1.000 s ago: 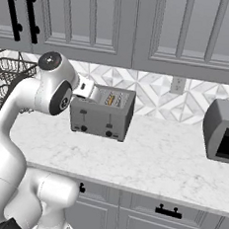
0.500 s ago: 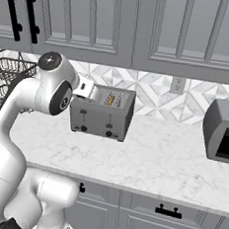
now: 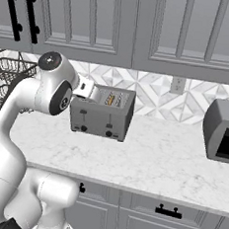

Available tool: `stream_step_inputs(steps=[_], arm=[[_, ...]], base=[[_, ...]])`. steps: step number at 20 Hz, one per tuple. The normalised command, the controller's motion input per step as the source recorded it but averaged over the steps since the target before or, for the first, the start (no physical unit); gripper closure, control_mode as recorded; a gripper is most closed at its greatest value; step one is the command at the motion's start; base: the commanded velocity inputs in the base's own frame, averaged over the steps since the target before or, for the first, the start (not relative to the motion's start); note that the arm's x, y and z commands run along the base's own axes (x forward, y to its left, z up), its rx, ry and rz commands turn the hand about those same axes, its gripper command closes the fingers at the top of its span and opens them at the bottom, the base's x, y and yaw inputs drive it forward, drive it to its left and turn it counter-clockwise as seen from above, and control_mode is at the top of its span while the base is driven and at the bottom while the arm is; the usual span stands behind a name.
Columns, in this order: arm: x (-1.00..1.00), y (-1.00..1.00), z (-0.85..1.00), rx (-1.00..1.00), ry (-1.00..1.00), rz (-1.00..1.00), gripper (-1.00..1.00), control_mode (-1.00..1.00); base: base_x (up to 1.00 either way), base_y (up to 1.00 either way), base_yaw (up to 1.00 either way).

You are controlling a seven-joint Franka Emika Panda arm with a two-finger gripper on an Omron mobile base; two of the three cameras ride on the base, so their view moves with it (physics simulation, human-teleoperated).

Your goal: Start the toaster. Once the lever pops up, take the bread to the plate on the dining counter.

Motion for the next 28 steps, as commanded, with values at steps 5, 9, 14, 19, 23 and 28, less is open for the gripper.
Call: stream_step_inputs(steps=[5,9,14,19,23,28], arm=[[0.00,0.00,0.00,0.00,0.00,0.00,-1.00,-1.00],[0.00,0.00,0.00,0.00,0.00,0.00,-1.00,-1.00],[0.00,0.00,0.00,0.00,0.00,0.00,-1.00,-1.00],[0.00,0.00,0.00,0.00,0.00,0.00,-1.00,-1.00],[0.00,0.00,0.00,0.00,0.00,0.00,-1.00,-1.00],[0.00,0.00,0.00,0.00,0.00,0.00,-1.00,-1.00]], base=[[0.00,0.00,0.00],[0.00,0.00,0.00],[0.00,0.00,0.00],[0.00,0.00,0.00],[0.00,0.00,0.00],[0.00,0.00,0.00]])
